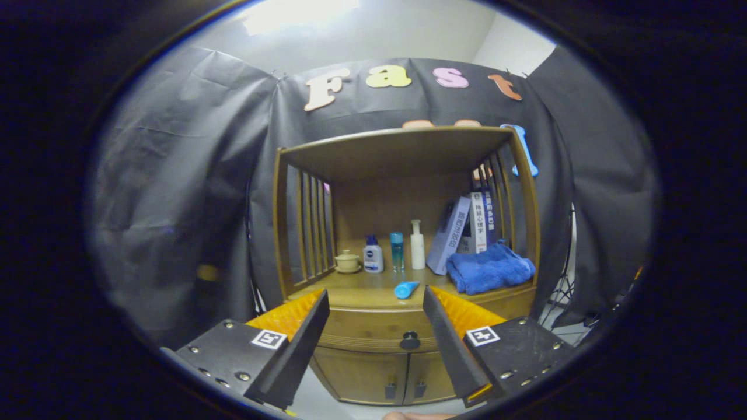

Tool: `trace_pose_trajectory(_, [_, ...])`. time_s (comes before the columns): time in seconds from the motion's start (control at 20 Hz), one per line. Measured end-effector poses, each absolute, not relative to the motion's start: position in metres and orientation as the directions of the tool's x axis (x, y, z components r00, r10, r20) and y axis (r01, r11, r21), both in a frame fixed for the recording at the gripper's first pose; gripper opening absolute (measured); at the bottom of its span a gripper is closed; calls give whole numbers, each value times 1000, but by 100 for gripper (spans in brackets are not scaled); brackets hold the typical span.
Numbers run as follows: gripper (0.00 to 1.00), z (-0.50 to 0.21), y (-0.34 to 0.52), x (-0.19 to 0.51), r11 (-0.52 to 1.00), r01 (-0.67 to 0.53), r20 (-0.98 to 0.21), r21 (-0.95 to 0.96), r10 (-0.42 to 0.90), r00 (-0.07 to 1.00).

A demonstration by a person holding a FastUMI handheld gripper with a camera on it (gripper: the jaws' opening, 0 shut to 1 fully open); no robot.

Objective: Pull open the drawer, take out the items inside it, and place them on the countertop above the cabinet.

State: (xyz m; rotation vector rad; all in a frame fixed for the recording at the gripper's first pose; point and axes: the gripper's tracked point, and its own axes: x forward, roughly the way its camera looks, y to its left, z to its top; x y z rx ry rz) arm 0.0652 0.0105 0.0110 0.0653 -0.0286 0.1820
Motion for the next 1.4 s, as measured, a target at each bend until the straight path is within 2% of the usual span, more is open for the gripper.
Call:
trace_pose_trajectory(0.45, [96,69,9,3,981,-181,19,72,180,984])
trace_pose_trajectory(0.7, [96,68,-6,-5,978,-184,13,94,183,983])
trace_pose_trajectory(0.85, [96,48,-20,0,976,-164,-33,141,170,985])
trace_pose_trajectory(1.0, [96,45,-14,-4,962,-206,-25,181,213,977])
trace_pose_trajectory(1.4, [96,40,-9,-8,968,-212,-40,133,219,975])
